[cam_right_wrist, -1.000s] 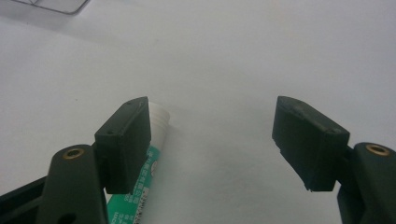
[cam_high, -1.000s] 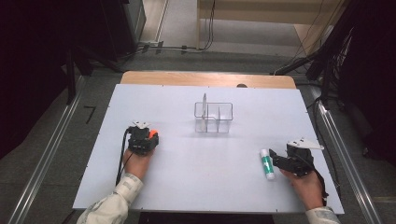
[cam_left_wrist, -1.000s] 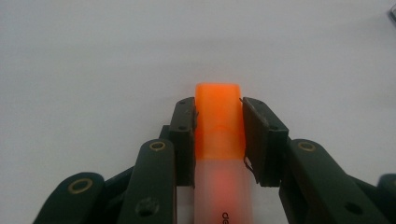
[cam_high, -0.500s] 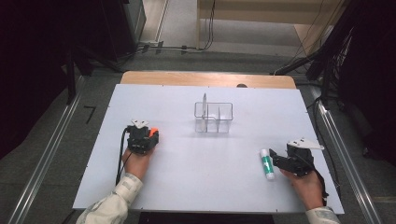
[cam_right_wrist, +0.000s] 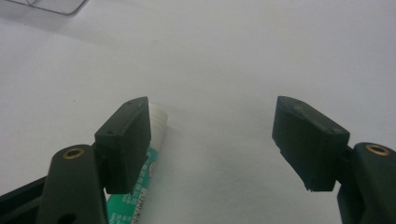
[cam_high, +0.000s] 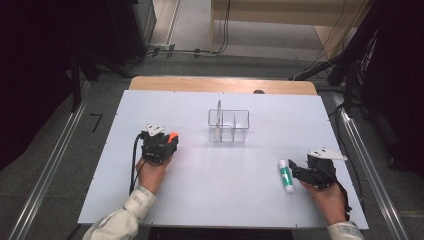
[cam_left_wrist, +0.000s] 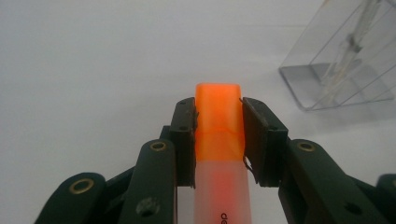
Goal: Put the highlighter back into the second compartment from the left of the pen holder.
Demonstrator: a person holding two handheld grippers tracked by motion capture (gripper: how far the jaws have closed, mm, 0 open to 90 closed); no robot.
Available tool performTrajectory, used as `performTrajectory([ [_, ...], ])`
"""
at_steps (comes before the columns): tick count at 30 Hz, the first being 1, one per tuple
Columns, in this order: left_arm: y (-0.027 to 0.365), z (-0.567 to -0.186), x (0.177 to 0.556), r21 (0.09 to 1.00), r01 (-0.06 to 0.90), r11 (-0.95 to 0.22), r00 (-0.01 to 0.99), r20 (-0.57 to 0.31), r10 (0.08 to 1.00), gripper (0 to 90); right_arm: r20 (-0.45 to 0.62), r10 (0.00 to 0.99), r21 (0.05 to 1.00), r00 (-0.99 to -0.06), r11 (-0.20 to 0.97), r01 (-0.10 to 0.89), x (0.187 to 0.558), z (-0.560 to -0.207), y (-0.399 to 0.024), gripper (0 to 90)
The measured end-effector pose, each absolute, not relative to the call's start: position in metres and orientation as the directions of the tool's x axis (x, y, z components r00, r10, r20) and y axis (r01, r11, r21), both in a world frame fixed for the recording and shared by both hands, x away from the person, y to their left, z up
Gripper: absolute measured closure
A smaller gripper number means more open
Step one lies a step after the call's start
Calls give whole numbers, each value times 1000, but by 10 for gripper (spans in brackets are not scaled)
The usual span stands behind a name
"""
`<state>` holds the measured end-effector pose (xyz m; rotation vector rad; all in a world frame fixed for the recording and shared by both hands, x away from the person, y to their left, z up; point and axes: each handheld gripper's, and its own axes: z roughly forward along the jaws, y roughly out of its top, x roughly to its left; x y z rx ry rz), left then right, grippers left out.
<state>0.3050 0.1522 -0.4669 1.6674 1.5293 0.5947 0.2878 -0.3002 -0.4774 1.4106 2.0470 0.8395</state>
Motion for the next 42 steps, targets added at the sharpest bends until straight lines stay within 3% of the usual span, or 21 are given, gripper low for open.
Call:
performTrajectory([
  [42, 80, -419, 334, 825, 561, -60, 316, -147, 937, 671, -61, 941, 732, -333, 269, 626, 288, -478, -300, 268],
])
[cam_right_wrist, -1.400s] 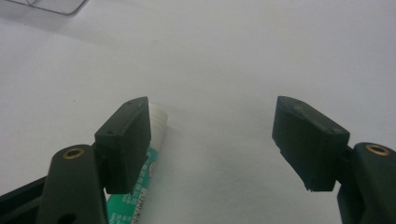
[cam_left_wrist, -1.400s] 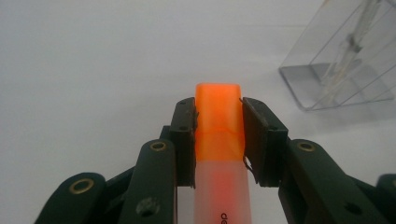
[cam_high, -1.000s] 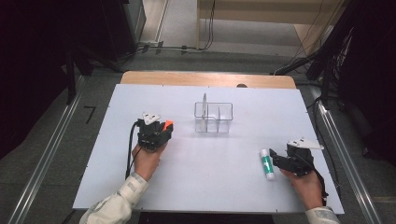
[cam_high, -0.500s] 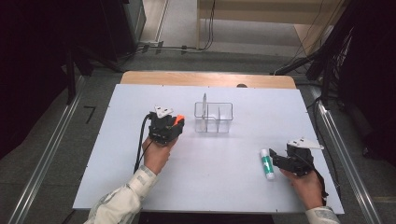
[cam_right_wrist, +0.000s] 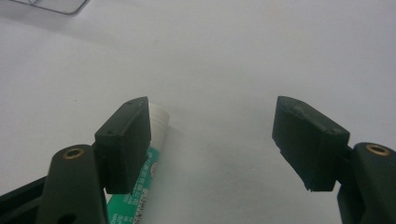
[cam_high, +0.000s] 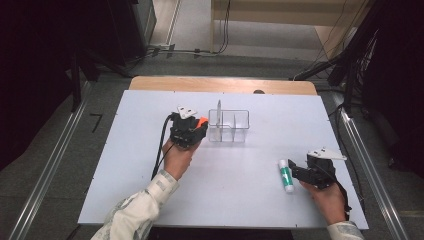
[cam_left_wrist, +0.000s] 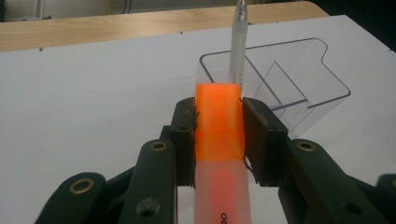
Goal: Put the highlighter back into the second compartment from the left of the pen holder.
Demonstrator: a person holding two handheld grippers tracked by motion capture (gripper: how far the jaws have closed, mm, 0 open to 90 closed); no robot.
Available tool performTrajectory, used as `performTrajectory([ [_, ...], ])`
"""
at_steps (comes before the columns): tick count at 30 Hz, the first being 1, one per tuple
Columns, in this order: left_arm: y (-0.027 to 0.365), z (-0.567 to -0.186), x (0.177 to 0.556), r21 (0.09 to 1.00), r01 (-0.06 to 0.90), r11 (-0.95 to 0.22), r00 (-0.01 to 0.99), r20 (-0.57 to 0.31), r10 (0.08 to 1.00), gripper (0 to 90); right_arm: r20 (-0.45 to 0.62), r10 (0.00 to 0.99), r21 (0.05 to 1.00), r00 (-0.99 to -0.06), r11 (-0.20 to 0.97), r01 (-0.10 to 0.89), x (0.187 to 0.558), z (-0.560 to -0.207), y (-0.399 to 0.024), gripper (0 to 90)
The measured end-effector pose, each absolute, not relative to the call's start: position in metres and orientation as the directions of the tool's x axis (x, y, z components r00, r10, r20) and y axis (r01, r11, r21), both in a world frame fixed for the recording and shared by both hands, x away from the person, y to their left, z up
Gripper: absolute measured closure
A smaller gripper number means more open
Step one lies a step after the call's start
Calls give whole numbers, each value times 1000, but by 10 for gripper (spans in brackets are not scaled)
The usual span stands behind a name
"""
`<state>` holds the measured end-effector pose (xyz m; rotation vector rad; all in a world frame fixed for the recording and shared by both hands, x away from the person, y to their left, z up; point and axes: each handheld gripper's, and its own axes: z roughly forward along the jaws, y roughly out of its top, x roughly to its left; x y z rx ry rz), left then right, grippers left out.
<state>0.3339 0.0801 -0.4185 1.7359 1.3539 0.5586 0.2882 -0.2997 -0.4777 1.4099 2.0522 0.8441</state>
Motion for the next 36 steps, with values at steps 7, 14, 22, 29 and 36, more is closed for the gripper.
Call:
performTrajectory([
  [7, 70, -415, 344, 822, 565, -66, 327, -149, 933, 671, -60, 940, 733, -336, 270, 625, 288, -478, -300, 268],
  [14, 62, -413, 348, 824, 562, -71, 340, -152, 928, 671, -56, 941, 733, -333, 265, 627, 288, -477, -300, 268],
  [22, 49, -405, 354, 827, 556, -86, 361, -147, 921, 671, -54, 942, 732, -332, 263, 628, 288, -477, -301, 268],
  [29, 39, -400, 360, 829, 551, -97, 375, -142, 916, 671, -54, 942, 733, -331, 262, 628, 288, -477, -302, 268],
  [36, 31, -398, 368, 828, 552, -97, 374, -142, 917, 671, -53, 942, 733, -331, 261, 628, 288, -477, -302, 268],
])
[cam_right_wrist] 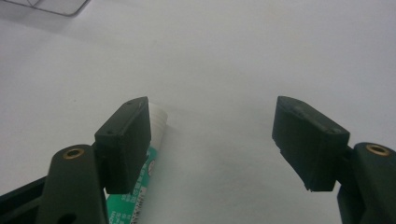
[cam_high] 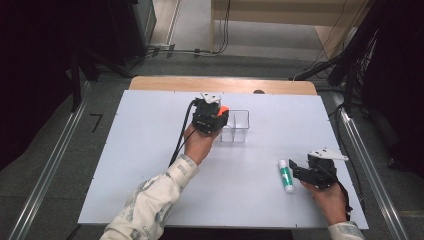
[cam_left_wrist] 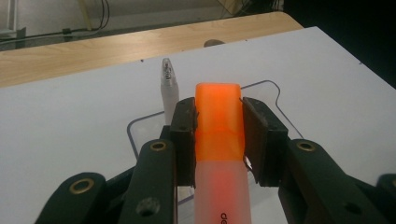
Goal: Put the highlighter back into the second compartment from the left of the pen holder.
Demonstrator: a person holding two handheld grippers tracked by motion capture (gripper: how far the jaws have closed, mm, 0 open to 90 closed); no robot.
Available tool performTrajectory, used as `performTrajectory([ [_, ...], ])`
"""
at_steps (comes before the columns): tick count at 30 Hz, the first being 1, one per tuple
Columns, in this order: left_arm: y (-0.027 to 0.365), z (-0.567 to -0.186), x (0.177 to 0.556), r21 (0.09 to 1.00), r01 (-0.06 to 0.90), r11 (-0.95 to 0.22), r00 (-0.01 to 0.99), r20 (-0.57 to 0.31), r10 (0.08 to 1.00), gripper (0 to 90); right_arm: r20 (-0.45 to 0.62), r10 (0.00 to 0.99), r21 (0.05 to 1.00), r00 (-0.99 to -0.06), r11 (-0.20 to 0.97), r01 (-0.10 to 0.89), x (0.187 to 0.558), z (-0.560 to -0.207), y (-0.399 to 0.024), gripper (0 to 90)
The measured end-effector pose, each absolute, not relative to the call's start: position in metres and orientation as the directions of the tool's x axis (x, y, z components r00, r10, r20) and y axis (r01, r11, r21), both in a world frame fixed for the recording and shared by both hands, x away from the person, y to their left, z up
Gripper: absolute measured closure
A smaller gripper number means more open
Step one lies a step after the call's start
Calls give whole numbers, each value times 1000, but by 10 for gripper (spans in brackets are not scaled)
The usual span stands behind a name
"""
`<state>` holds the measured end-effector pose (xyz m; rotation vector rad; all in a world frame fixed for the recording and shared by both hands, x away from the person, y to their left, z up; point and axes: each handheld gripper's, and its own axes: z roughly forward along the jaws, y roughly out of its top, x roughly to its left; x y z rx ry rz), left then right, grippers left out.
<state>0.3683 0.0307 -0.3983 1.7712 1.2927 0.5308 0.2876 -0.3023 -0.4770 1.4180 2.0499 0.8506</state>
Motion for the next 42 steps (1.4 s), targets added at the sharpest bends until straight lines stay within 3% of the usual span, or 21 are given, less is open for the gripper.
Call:
performTrajectory([
  [42, -7, -392, 418, 810, 574, -117, 366, -127, 922, 671, -42, 943, 738, -331, 252, 626, 287, -476, -306, 268],
])
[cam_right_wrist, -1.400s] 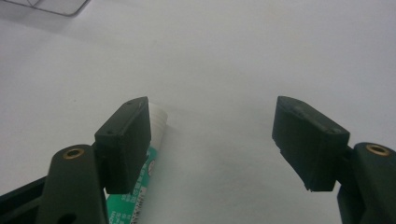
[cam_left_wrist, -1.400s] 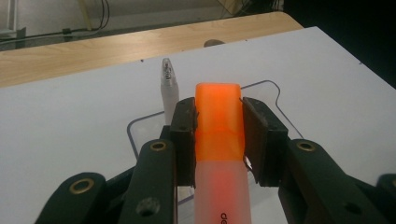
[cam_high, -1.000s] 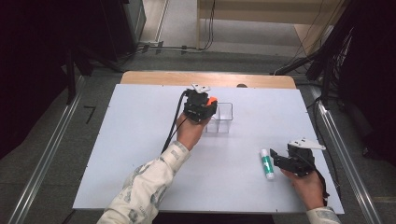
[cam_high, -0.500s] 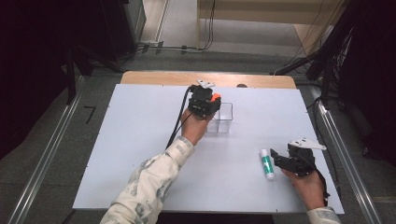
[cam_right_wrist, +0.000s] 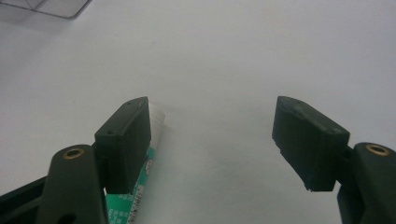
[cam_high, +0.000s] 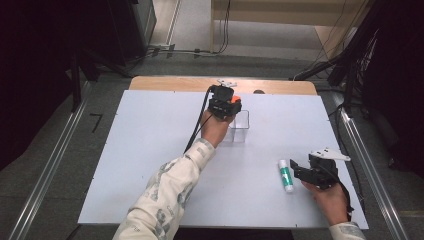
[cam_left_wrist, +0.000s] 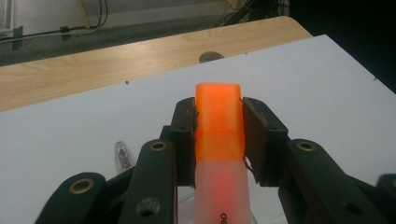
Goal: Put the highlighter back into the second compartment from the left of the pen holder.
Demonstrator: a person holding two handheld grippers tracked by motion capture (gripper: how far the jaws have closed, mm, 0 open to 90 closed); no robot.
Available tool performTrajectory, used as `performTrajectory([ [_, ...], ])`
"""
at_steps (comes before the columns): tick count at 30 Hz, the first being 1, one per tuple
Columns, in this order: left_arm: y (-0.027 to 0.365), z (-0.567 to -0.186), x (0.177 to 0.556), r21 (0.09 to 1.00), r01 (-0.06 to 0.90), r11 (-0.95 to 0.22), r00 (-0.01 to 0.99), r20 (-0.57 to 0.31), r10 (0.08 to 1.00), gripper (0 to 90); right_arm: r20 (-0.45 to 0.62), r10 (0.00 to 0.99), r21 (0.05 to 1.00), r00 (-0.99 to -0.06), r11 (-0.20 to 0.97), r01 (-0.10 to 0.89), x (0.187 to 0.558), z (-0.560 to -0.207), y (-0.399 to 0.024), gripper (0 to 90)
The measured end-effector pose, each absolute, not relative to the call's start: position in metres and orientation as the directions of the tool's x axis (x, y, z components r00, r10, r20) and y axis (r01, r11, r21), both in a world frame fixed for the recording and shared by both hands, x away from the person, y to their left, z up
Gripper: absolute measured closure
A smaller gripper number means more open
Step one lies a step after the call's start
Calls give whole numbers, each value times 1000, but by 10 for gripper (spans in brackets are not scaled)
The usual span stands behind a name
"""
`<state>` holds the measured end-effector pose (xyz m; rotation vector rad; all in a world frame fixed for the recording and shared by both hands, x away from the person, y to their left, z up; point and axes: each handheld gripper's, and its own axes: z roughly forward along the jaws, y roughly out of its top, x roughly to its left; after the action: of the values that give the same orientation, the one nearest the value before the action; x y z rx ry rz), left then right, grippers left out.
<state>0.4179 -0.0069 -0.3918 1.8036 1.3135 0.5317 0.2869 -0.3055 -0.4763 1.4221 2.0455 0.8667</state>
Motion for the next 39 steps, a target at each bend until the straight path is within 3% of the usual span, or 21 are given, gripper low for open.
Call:
performTrajectory([
  [39, -17, -391, 444, 815, 570, -105, 347, -123, 930, 668, -42, 943, 735, -331, 254, 628, 287, -477, -305, 268],
])
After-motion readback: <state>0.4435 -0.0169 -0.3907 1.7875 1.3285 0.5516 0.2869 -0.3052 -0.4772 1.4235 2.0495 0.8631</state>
